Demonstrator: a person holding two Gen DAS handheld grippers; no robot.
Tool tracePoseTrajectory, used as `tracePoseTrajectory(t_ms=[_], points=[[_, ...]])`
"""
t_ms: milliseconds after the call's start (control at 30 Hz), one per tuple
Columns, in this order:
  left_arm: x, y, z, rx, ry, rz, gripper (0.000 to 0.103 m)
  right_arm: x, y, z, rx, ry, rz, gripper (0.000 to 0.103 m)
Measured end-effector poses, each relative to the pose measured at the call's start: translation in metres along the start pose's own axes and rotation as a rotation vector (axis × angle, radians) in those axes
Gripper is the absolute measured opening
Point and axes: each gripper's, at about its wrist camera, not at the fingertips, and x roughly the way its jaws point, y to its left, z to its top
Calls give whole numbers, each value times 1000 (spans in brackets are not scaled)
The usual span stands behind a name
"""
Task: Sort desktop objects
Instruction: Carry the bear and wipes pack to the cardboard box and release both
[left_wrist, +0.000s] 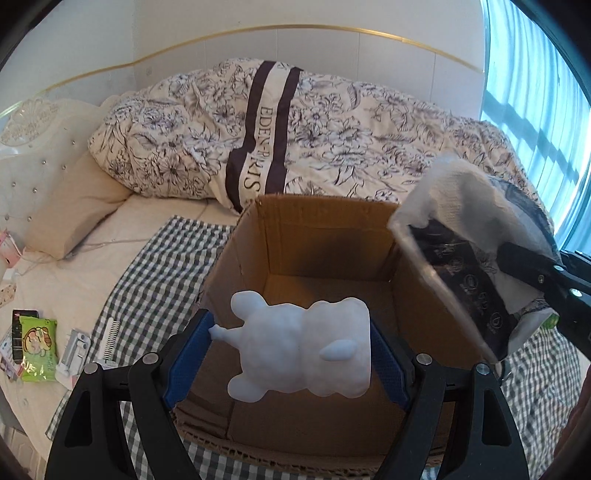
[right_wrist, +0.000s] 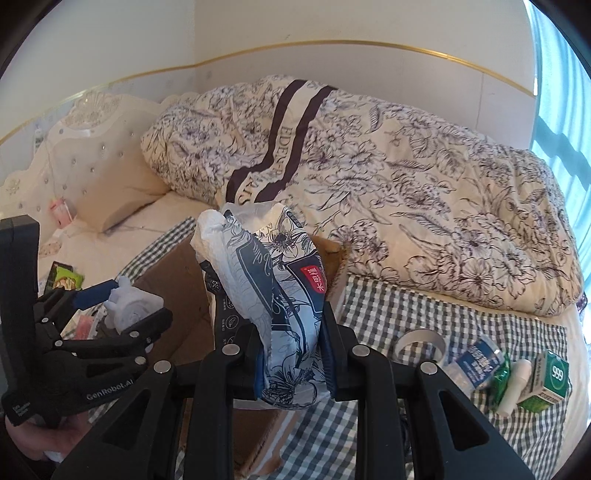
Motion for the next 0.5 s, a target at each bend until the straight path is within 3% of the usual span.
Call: tracePoseTrajectory(t_ms=[500], points=[[18, 7, -9, -11, 31, -13, 84, 39, 11, -3, -13, 50, 2, 25]])
